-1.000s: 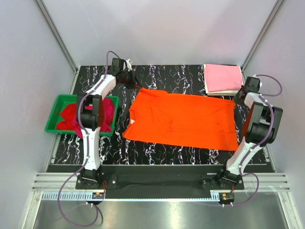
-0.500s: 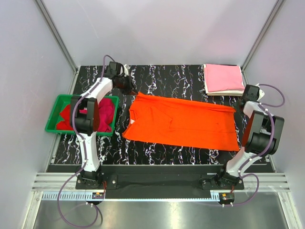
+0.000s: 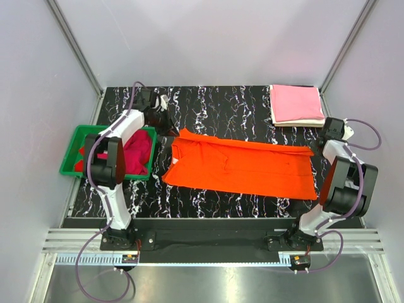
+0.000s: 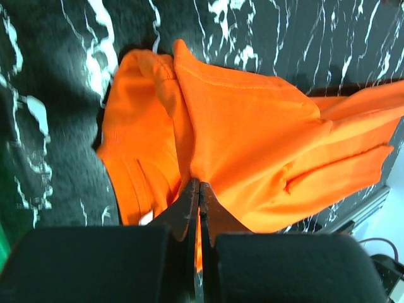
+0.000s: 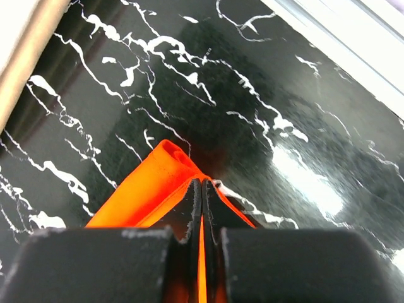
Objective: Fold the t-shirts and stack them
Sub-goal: Fold the tshirt
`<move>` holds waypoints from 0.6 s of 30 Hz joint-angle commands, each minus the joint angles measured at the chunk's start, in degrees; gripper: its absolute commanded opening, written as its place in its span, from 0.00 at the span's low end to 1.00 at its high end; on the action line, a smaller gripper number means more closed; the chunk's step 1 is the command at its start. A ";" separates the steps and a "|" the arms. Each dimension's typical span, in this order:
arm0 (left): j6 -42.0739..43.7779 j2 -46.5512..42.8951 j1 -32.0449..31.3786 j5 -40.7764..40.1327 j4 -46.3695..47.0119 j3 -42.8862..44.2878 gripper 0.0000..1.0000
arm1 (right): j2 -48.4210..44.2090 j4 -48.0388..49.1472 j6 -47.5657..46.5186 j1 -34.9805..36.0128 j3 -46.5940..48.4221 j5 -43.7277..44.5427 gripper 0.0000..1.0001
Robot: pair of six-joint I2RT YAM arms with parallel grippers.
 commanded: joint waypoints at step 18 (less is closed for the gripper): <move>5.99 -8.61 -0.65 -4.74 -7.20 -8.17 0.00 | -8.20 -11.00 7.23 -0.97 -4.27 5.10 0.04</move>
